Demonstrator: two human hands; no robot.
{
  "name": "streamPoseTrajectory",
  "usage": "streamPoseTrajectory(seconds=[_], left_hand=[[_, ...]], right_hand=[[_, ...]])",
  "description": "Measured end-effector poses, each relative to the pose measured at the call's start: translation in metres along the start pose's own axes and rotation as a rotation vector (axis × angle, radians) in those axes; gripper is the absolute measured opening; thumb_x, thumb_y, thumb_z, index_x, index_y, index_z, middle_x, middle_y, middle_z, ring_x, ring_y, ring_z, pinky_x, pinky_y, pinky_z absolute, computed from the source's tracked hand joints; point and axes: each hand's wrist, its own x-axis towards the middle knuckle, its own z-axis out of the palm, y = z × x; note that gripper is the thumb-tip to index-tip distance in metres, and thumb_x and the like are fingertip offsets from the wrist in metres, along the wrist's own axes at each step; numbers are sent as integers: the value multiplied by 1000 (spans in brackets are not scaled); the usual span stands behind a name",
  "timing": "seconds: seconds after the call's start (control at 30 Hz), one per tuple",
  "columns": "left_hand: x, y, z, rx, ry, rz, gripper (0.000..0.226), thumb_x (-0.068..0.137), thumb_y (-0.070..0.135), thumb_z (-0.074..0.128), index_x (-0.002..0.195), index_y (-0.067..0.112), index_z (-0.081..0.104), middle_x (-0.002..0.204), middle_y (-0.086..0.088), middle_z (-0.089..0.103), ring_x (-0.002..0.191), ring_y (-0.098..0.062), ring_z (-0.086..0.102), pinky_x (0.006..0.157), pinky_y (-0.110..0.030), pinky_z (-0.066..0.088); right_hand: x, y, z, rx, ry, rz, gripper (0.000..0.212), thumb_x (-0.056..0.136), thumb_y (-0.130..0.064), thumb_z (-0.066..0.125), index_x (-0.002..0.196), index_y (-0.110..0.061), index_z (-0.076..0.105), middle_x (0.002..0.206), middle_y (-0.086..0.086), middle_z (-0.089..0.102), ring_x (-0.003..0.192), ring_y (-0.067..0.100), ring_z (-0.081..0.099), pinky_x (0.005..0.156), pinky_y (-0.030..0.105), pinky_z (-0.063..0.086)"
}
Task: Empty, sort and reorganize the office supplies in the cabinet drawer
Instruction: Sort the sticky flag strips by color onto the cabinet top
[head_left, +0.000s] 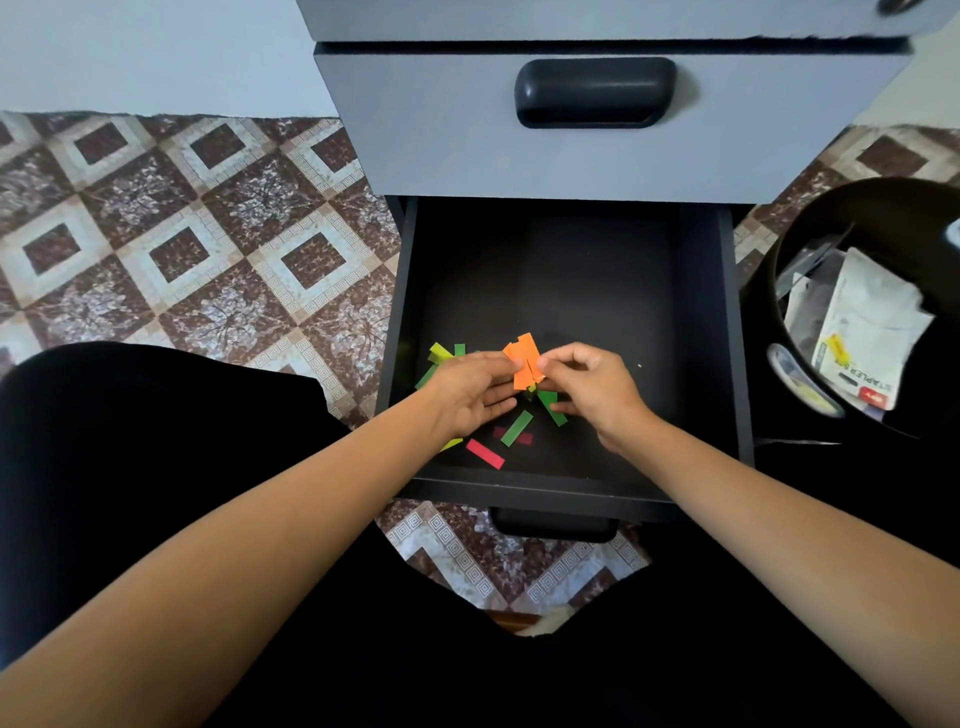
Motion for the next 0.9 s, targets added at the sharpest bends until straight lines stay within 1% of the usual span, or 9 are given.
streamPoseTrajectory(seconds=[0.13,0.33,0.47,0.53,0.6,0.7,0.77,0.83,0.9], left_hand=[[0,0,1,-40,-2,2,8,90,5,57,91,13,57,81,-5,65,75,-14,63,85,-33,50],[-1,0,1,-84,-52,3,9,92,3,55,95,11,58,84,-7,66,80,-17,65,83,-33,51],[-4,1,4,-112,-58,0,11,94,-1,48,89,5,56,82,-10,63,96,-22,61,83,-34,50],[-4,1,5,-120,-31,-3,12,95,-2,46,98,2,57,83,-11,63,104,-24,61,82,-33,50],[-4,0,5,-122,-21,-3,21,96,-3,43,113,-2,55,88,-12,64,109,-26,61,81,-32,51],[-5,-2,8,-117,-22,-6,27,97,-3,39,120,-4,53,109,-17,65,107,-26,62,82,-33,50],[-3,-3,10,-126,-7,-6,28,97,-3,37,121,-5,52,107,-19,65,102,-25,63,84,-35,50],[-2,-5,10,-122,5,-5,30,98,-3,35,122,-6,51,98,-17,64,101,-25,63,88,-37,50],[-2,-5,10,-88,-21,4,32,97,-2,35,125,-6,50,109,-18,64,112,-27,59,100,-40,45]], right_hand=[[1,1,1,4,-20,40,10,91,-17,61,82,-21,64,92,0,67,91,13,65,65,24,53],[4,3,4,14,38,52,13,87,-13,66,77,-16,57,86,5,67,86,17,66,64,24,52],[6,5,4,-113,67,-66,14,85,-13,67,97,-16,60,88,2,66,83,15,64,72,28,53],[5,8,7,-204,65,-132,18,86,-14,66,105,-14,66,90,1,69,86,14,64,77,29,51],[3,11,11,-256,72,-180,16,87,-15,65,102,-15,71,90,1,70,86,14,64,78,26,51],[0,13,15,-259,76,-206,14,87,-13,64,99,-14,73,87,-3,69,81,10,62,74,22,49],[-4,12,18,-264,62,-224,15,87,-11,63,98,-13,73,88,-3,69,80,7,62,74,20,50],[-6,11,20,-280,71,-240,15,88,-10,62,98,-11,73,91,-1,70,84,9,62,79,21,50],[-6,9,19,-305,101,-245,14,89,-11,61,97,-11,73,88,-2,68,82,8,61,77,23,50]])
